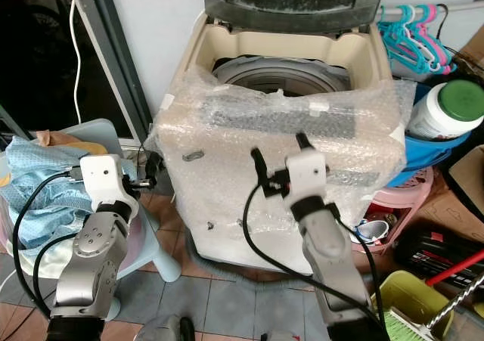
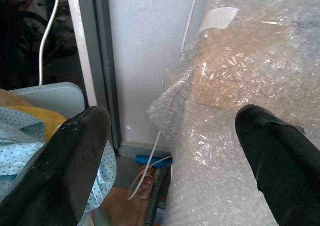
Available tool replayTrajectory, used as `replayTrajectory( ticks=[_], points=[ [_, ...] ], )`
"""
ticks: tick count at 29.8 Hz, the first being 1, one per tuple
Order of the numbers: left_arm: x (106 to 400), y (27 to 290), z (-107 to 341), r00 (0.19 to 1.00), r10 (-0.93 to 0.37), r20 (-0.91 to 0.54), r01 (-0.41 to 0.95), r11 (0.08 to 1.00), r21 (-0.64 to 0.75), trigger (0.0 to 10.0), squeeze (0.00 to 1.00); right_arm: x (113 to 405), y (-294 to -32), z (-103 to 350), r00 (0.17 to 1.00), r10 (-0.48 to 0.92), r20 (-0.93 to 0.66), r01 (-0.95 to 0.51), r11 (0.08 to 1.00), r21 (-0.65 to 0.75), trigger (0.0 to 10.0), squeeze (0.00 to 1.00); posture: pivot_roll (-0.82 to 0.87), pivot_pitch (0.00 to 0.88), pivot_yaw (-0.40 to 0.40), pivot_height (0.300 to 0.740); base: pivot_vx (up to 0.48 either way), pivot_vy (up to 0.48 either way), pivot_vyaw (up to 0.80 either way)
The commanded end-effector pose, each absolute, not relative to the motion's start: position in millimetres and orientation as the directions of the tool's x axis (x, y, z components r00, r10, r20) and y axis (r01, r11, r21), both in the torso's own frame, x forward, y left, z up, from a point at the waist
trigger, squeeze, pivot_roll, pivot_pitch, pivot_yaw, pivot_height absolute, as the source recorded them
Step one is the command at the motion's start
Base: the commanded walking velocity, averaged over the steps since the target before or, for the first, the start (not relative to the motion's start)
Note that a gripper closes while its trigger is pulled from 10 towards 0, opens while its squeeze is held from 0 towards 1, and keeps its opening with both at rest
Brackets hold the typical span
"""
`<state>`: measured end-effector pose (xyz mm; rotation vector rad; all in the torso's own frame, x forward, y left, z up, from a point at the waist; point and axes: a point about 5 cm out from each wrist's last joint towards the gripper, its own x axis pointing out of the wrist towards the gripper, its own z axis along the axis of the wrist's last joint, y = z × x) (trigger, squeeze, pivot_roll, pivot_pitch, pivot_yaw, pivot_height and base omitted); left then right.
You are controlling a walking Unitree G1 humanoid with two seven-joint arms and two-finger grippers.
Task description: Clothes washing
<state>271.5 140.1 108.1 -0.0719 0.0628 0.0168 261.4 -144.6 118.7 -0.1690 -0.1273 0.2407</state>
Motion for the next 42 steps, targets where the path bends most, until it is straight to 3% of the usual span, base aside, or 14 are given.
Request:
replayTrajectory(
  ticks=[1, 16, 21, 29, 35, 38, 42],
  points=[
    [270.9, 140.3, 109.9, 0.998, 0.008, -0.054, -0.012, 0.998, -0.058, 10.0, 0.0, 260.2, -139.8, 119.8, 0.962, 0.249, 0.109, -0.227, 0.957, -0.181, 10.0, 0.0, -0.05, 0.0, 0.065, 0.74, 0.0, 0.296, 0.0],
    [270.5, 140.2, 108.3, 0.998, 0.017, -0.067, -0.02, 0.999, -0.049, 10.0, 0.0, 258.6, -137.3, 119.8, 0.959, 0.266, 0.099, -0.247, 0.954, -0.168, 10.0, 0.0, -0.05, 0.002, 0.061, 0.74, 0.0, 0.056, 0.78],
    [270.6, 140.8, 106.6, 0.997, 0.017, -0.078, -0.021, 0.998, -0.055, 10.0, 0.0, 259.1, -137.7, 118.7, 0.96, 0.265, 0.094, -0.249, 0.956, -0.155, 10.0, 0.0, -0.04, 0.0, 0.059, 0.74, 0.0, 0.472, 0.8],
    [270.3, 141.9, 109.1, 0.999, 0.007, -0.047, -0.008, 1.0, -0.014, 10.0, 0.0, 261.4, -140.7, 117.2, 0.967, 0.242, 0.077, -0.23, 0.963, -0.143, 10.0, 0.0, -0.04, 0.0, 0.059, 0.74, 0.0, 0.357, 0.0],
    [270.4, 145.6, 109.7, 0.999, 0.014, -0.043, -0.016, 0.999, -0.05, 10.0, 0.0, 267.8, -142.8, 114.1, 0.981, 0.189, 0.05, -0.17, 0.951, -0.257, 10.0, 0.0, -0.04, 0.008, 0.061, 0.74, 0.0, 0.0, 0.0],
    [272.2, 146.6, 110.7, 0.999, 0.008, -0.04, -0.01, 0.999, -0.044, 10.0, 0.0, 270.7, -136.8, 114.4, 0.969, 0.243, 0.044, -0.232, 0.956, -0.178, 10.0, 0.0, -0.04, 0.023, 0.062, 0.74, 0.0, 0.0, 0.0],
    [272.7, 147.9, 113.5, 1.0, 0.011, -0.026, -0.012, 0.999, -0.051, 10.0, 0.0, 274.4, -136.0, 118.4, 0.978, 0.197, 0.072, -0.182, 0.968, -0.173, 10.0, 0.0, -0.03, 0.026, 0.061, 0.74, 0.0, 0.0, 0.0]
  ],
)
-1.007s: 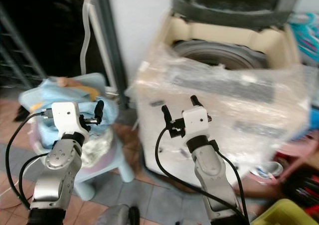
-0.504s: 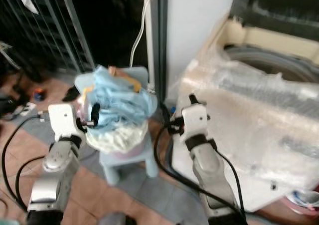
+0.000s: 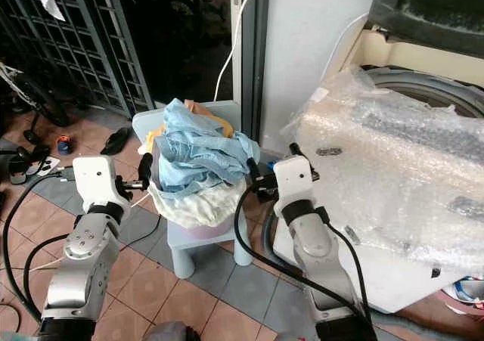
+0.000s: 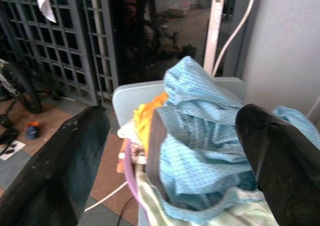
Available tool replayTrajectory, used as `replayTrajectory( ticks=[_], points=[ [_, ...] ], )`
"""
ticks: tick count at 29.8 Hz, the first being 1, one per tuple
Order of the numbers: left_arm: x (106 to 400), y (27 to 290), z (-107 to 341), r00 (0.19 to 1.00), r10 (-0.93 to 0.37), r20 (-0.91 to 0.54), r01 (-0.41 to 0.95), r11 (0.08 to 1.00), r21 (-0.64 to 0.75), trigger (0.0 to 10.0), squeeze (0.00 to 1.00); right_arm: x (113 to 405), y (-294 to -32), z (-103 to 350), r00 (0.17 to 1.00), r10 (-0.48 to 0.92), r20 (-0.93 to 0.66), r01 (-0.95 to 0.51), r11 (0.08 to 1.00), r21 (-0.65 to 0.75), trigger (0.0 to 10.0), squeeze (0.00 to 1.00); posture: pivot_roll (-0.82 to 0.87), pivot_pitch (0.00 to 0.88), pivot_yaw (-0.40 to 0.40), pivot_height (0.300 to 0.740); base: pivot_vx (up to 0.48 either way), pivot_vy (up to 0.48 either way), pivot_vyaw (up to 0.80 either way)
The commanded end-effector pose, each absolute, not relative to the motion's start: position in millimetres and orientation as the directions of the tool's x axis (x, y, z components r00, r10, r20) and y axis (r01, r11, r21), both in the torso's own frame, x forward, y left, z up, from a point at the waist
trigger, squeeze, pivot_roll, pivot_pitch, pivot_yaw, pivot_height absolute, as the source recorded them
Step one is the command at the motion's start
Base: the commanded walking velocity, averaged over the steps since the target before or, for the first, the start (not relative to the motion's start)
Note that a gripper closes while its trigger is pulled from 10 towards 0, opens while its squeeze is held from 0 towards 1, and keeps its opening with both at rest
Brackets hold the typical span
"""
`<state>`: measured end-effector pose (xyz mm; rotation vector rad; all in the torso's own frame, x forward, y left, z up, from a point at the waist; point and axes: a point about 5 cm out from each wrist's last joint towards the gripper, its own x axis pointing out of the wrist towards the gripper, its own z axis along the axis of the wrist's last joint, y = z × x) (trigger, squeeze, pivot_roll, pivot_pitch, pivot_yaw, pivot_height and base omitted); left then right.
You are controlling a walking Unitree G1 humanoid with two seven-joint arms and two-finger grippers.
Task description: Clothes washing
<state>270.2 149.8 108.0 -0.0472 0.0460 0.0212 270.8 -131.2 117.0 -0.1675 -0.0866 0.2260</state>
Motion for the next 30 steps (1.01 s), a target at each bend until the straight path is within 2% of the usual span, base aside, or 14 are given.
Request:
replayTrajectory(
  ticks=[1, 2, 4, 5, 8, 15, 23, 30],
  points=[
    [272.6, 148.3, 113.8, 1.0, 0.014, -0.023, -0.015, 0.999, -0.048, 10.0, 0.0, 274.8, -134.9, 118.2, 0.977, 0.2, 0.068, -0.187, 0.968, -0.167, 10.0, 0.0, -0.03, 0.027, 0.057, 0.74, 0.0, 0.0, 0.0],
    [272.4, 148.8, 113.4, 1.0, 0.018, -0.023, -0.019, 0.999, -0.045, 10.0, 0.0, 274.8, -133.3, 117.3, 0.975, 0.216, 0.06, -0.204, 0.966, -0.162, 10.0, 0.0, -0.03, 0.027, 0.057, 0.74, 0.0, 0.0, 0.0],
    [271.9, 149.2, 111.6, 0.999, 0.029, -0.028, -0.03, 0.999, -0.04, 10.0, 0.0, 271.1, -126.0, 108.6, 0.944, 0.327, -0.03, -0.328, 0.936, -0.129, 10.0, 0.0, -0.04, 0.026, 0.054, 0.74, 0.0, 0.0, 0.0],
    [271.6, 148.3, 111.0, 0.999, 0.034, -0.034, -0.035, 0.998, -0.049, 10.0, 0.0, 266.9, -123.5, 108.6, 0.926, 0.377, -0.02, -0.377, 0.919, -0.114, 10.0, 0.0, -0.04, 0.025, 0.05, 0.74, 0.0, 0.0, 0.0],
    [271.5, 147.4, 110.9, 0.999, 0.033, -0.036, -0.036, 0.998, -0.06, 10.0, 0.0, 265.4, -123.3, 111.2, 0.922, 0.387, 0.006, -0.384, 0.915, -0.123, 10.0, 0.0, -0.04, 0.025, 0.049, 0.74, 0.0, 0.0, 0.0],
    [272.1, 146.6, 111.1, 0.999, 0.027, -0.032, -0.029, 0.997, -0.067, 10.0, 0.0, 266.6, -124.4, 112.5, 0.917, 0.398, 0.009, -0.395, 0.914, -0.092, 10.0, 0.0, -0.05, 0.022, 0.053, 0.74, 0.28, 0.093, 0.58],
    [271.9, 144.1, 110.5, 0.999, 0.011, -0.034, -0.013, 0.998, -0.066, 10.0, 0.0, 267.8, -124.2, 112.1, 0.91, 0.415, 0.007, -0.413, 0.906, -0.087, 10.0, 0.0, -0.05, 0.019, 0.054, 0.74, 0.333, 0.344, 0.0],
    [271.8, 143.5, 109.3, 0.999, 0.013, -0.049, -0.016, 0.997, -0.07, 10.0, 0.0, 274.1, -124.5, 115.3, 0.914, 0.405, 0.016, -0.398, 0.905, -0.149, 10.0, 0.0, -0.04, 0.016, 0.053, 0.74, 0.461, 0.0, 0.0]
  ],
)
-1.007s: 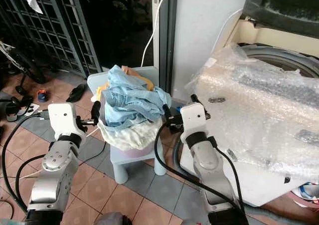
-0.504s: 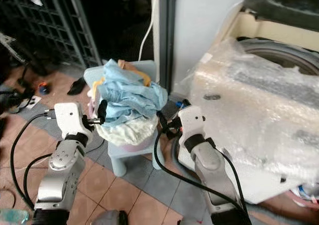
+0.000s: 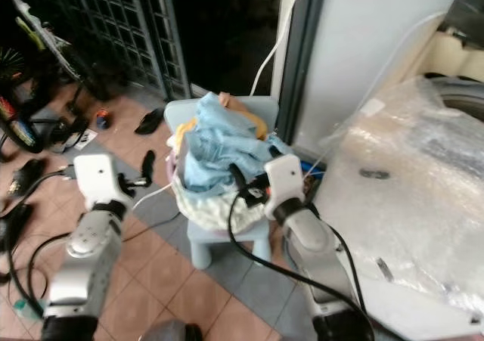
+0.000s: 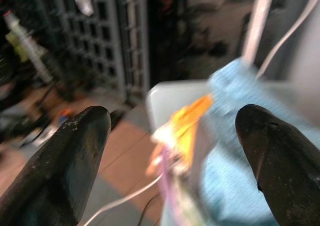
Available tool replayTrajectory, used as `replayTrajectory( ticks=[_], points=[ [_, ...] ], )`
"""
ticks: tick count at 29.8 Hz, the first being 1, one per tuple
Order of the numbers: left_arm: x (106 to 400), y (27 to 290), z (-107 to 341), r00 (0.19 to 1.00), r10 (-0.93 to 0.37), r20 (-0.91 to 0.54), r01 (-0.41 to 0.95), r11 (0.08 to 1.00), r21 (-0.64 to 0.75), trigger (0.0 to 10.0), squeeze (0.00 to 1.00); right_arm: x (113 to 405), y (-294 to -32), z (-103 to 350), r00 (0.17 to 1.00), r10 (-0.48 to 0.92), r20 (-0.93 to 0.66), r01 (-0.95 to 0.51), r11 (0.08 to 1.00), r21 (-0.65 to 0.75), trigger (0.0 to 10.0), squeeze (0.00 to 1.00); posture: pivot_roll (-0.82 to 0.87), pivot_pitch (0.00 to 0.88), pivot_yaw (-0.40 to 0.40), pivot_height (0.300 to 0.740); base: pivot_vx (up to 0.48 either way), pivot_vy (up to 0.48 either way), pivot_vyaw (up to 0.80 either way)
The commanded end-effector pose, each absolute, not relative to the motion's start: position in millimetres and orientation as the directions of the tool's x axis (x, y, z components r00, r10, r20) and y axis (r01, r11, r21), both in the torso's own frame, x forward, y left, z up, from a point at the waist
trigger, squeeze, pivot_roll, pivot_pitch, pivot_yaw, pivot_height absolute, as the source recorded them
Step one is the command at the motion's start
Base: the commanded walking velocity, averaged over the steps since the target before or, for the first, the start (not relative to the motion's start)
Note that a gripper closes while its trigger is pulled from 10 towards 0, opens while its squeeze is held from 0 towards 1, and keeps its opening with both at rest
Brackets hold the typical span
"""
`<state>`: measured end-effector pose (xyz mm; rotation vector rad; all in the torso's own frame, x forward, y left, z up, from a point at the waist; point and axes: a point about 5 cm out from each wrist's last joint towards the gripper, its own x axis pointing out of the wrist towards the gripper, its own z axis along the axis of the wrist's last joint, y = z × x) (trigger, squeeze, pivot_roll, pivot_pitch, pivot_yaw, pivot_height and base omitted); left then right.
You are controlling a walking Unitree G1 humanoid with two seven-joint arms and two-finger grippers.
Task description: Clothes washing
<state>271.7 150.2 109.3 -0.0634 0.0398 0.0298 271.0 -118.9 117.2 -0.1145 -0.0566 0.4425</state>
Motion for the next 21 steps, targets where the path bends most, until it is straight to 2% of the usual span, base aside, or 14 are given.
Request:
replayTrajectory(
  ticks=[1, 6, 9, 13, 14, 15, 16, 18, 21],
  points=[
    [271.7, 143.5, 108.9, 0.998, 0.015, -0.053, -0.019, 0.997, -0.072, 10.0, 0.0, 275.8, -125.3, 114.6, 0.919, 0.394, 0.008, -0.387, 0.907, -0.163, 10.0, 0.0, -0.04, 0.016, 0.053, 0.74, 0.442, 0.0, 0.0],
    [271.3, 143.0, 108.7, 0.999, 0.013, -0.051, -0.017, 0.997, -0.072, 10.0, 0.0, 280.9, -127.1, 112.1, 0.931, 0.366, -0.005, -0.362, 0.919, -0.158, 10.0, 0.0, -0.04, 0.012, 0.049, 0.74, 0.381, 0.248, 0.0],
    [270.7, 143.4, 108.4, 0.998, 0.02, -0.055, -0.023, 0.998, -0.063, 10.0, 0.0, 281.0, -120.7, 111.2, 0.912, 0.41, -0.024, -0.409, 0.902, -0.136, 10.0, 0.0, -0.04, 0.012, 0.047, 0.74, 0.314, 0.11, 0.0],
    [268.9, 143.6, 107.8, 0.998, 0.024, -0.06, -0.028, 0.998, -0.059, 10.0, 0.0, 281.9, -114.3, 108.8, 0.901, 0.431, -0.052, -0.434, 0.887, -0.157, 10.0, 0.0, -0.03, 0.02, 0.04, 0.74, 0.0, 0.0, 0.0],
    [268.1, 143.8, 107.6, 0.998, 0.027, -0.063, -0.031, 0.998, -0.056, 10.0, 0.0, 282.2, -113.6, 106.2, 0.897, 0.435, -0.08, -0.442, 0.883, -0.158, 10.0, 0.0, -0.03, 0.025, 0.037, 0.74, 0.0, 0.0, 0.0],
    [265.8, 143.7, 107.7, 0.997, 0.032, -0.068, -0.036, 0.998, -0.049, 10.0, 0.0, 280.5, -110.7, 97.4, 0.856, 0.489, -0.167, -0.514, 0.839, -0.18, 10.0, 0.0, -0.01, 0.034, 0.026, 0.74, 0.0, 0.0, 0.0],
    [265.8, 143.7, 107.7, 0.997, 0.032, -0.068, -0.036, 0.998, -0.049, 10.0, 0.0, 280.5, -110.7, 97.4, 0.856, 0.489, -0.167, -0.514, 0.839, -0.18, 10.0, 0.0, -0.01, 0.034, 0.026, 0.74, 0.0, 0.0, 0.0],
    [261.5, 147.3, 110.5, 0.997, 0.043, -0.062, -0.042, 0.999, 0.02, 10.0, 0.0, 279.8, -112.2, 83.4, 0.824, 0.501, -0.265, -0.547, 0.824, -0.146, 10.0, 0.0, 0.03, 0.062, 0.016, 0.74, 0.0, 0.0, 0.0],
    [252.8, 158.9, 107.6, 0.991, 0.094, -0.098, -0.092, 0.996, 0.017, 10.0, 0.0, 283.4, -109.8, 73.4, 0.799, 0.504, -0.329, -0.567, 0.813, -0.132, 10.0, 0.0, 0.05, 0.083, 0.018, 0.74, 0.0, 0.0, 0.0]
  ],
)
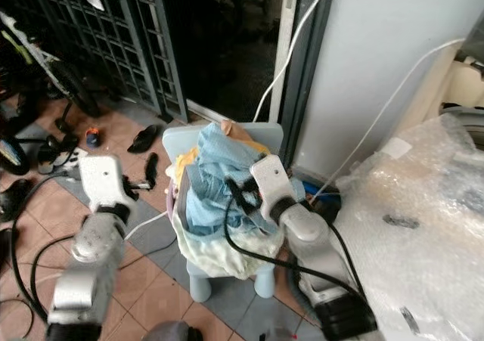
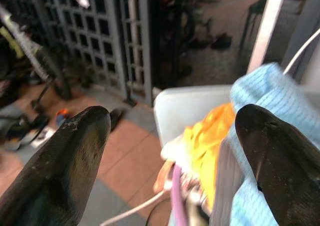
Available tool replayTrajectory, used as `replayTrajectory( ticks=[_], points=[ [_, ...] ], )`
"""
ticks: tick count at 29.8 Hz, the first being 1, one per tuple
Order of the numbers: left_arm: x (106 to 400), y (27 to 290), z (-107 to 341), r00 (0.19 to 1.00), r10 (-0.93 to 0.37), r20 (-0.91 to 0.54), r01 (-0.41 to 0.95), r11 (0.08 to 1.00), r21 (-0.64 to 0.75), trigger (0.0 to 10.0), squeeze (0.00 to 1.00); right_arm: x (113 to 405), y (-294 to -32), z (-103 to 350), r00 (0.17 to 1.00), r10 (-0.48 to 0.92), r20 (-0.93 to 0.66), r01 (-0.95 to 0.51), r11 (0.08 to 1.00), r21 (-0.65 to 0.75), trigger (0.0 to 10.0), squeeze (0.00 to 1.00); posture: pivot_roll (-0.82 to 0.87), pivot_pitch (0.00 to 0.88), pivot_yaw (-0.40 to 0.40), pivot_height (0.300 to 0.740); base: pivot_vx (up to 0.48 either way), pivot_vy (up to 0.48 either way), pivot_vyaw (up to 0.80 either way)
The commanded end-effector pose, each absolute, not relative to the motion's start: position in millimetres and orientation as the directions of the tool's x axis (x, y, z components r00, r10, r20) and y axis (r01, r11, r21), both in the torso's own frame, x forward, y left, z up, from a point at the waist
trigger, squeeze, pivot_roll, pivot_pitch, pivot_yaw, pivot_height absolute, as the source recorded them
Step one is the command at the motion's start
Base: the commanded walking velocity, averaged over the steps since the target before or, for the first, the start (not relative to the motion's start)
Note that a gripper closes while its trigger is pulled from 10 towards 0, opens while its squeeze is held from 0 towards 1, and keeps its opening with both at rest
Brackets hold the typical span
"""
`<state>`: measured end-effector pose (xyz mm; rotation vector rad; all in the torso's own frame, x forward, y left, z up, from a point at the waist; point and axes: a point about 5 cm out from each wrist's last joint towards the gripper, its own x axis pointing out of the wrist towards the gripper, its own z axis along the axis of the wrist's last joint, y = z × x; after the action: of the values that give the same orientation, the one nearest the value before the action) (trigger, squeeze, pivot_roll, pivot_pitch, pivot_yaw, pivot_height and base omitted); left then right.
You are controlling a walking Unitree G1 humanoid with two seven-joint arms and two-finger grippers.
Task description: Clothes washing
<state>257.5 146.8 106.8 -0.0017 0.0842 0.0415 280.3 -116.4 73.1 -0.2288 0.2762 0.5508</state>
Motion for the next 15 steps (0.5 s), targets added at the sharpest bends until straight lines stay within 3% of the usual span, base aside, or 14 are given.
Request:
replayTrajectory(
  ticks=[1, 3, 9, 15],
  points=[
    [250.5, 161.2, 106.7, 0.989, 0.102, -0.107, -0.101, 0.995, 0.014, 10.0, 0.0, 284.2, -108.8, 72.7, 0.795, 0.506, -0.334, -0.571, 0.811, -0.131, 10.0, 0.0, 0.06, 0.086, 0.018, 0.74, 0.0, 0.0, 0.0],
    [244.6, 167.9, 104.9, 0.983, 0.13, -0.127, -0.128, 0.991, 0.026, 10.0, 0.0, 292.7, -106.6, 70.5, 0.797, 0.481, -0.365, -0.559, 0.815, -0.148, 10.0, 0.0, 0.08, 0.125, 0.019, 0.74, 0.0, 0.0, 0.0],
    [234.3, 172.6, 108.5, 0.981, 0.141, -0.13, -0.137, 0.99, 0.04, 10.0, 0.0, 312.5, -105.8, 75.4, 0.835, 0.423, -0.352, -0.509, 0.836, -0.205, 10.0, 0.0, 0.11, 0.137, 0.013, 0.74, 0.0, 0.0, 0.0],
    [216.3, 171.9, 111.6, 0.982, 0.111, -0.152, -0.106, 0.993, 0.043, 10.0, 0.0, 332.7, -105.7, 79.9, 0.883, 0.329, -0.336, -0.435, 0.842, -0.319, 10.0, 0.0, 0.14, 0.188, 0.013, 0.74, 0.0, 0.0, 0.8]
  ],
)
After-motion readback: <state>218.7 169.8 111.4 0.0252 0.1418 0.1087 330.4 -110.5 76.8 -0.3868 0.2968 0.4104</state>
